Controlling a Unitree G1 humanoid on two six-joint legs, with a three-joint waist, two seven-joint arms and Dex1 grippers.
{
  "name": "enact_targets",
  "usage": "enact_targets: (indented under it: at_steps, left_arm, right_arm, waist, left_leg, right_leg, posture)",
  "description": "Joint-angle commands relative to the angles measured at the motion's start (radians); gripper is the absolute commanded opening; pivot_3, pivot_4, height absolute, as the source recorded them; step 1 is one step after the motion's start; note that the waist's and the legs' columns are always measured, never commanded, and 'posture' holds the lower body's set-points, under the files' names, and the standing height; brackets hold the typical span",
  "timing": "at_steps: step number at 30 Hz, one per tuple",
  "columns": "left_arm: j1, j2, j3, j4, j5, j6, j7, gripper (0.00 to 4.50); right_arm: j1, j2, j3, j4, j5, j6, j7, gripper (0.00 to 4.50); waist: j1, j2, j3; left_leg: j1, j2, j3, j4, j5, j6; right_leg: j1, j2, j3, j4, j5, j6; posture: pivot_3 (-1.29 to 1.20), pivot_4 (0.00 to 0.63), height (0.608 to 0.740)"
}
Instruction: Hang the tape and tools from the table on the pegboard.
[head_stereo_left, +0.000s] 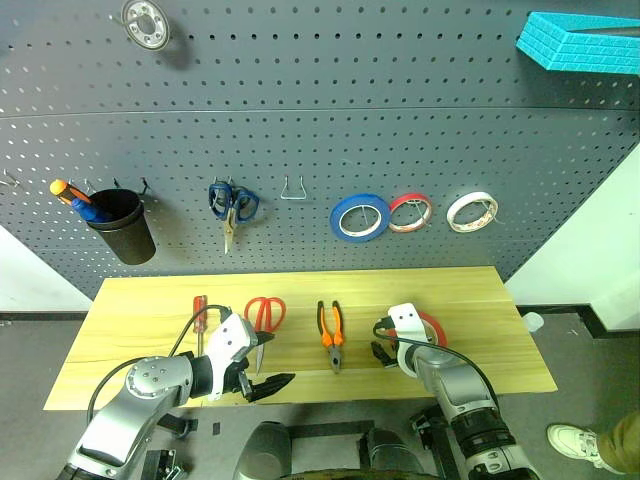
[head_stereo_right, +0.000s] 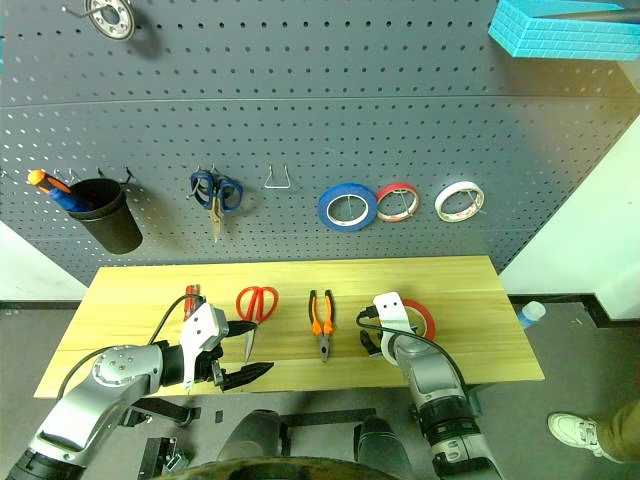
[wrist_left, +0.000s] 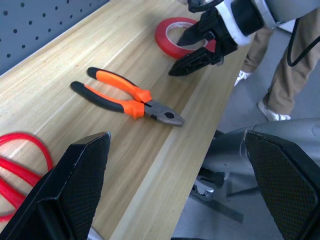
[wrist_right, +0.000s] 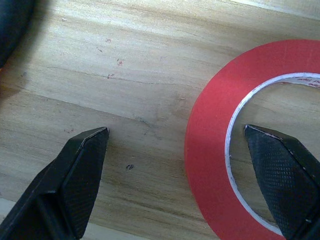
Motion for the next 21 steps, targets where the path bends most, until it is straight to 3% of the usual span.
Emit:
enact_targets:
  at_steps: [1, 8, 10, 21]
  left_arm:
    - [-0.001, 0.007, 0.021, -0.039, -0.017, -0.001, 0.005, 4.50]
    - [0.002, 0.007, 0.027, -0.039, -0.030, -0.005, 0.003, 4.50]
    - [0.005, 0.004, 0.032, -0.039, -0.038, -0.007, 0.002, 4.50]
    - [0.001, -0.012, 0.033, -0.037, -0.075, -0.033, -0.004, 4.50]
  right_arm:
    - [-0.003, -0.001, -0.003, 0.008, -0.001, 0.002, 0.005, 3.59]
    - [-0.008, -0.004, -0.008, 0.020, -0.003, -0.020, 0.006, 1.17]
    - [-0.010, -0.005, -0.010, 0.023, -0.003, -0.023, 0.007, 0.69]
    - [0.003, -0.021, -0.034, -0.040, 0.004, -0.050, 0.010, 0.69]
  waist:
    - [0.000, 0.001, 0.001]
    - [-0.004, 0.000, 0.006]
    - [-0.010, -0.001, 0.006]
    - [-0.022, -0.001, 0.007]
  left_leg:
    - [0.000, 0.000, 0.000, 0.000, 0.000, 0.000]
    - [0.000, 0.000, 0.000, 0.000, 0.000, 0.000]
    - [0.000, 0.000, 0.000, 0.000, 0.000, 0.000]
    - [-0.001, 0.000, 0.000, 0.000, 0.000, 0.000]
  right_leg:
    - [0.000, 0.000, 0.000, 0.000, 0.000, 0.000]
    - [0.000, 0.000, 0.000, 0.000, 0.000, 0.000]
    - [0.000, 0.000, 0.000, 0.000, 0.000, 0.000]
    - [0.000, -0.001, 0.000, 0.000, -0.001, 0.001]
  posture:
    - [0.41, 0.082, 0.703]
    - [0.41, 0.078, 0.703]
    - [0.41, 0.077, 0.703]
    - [0.41, 0.066, 0.703]
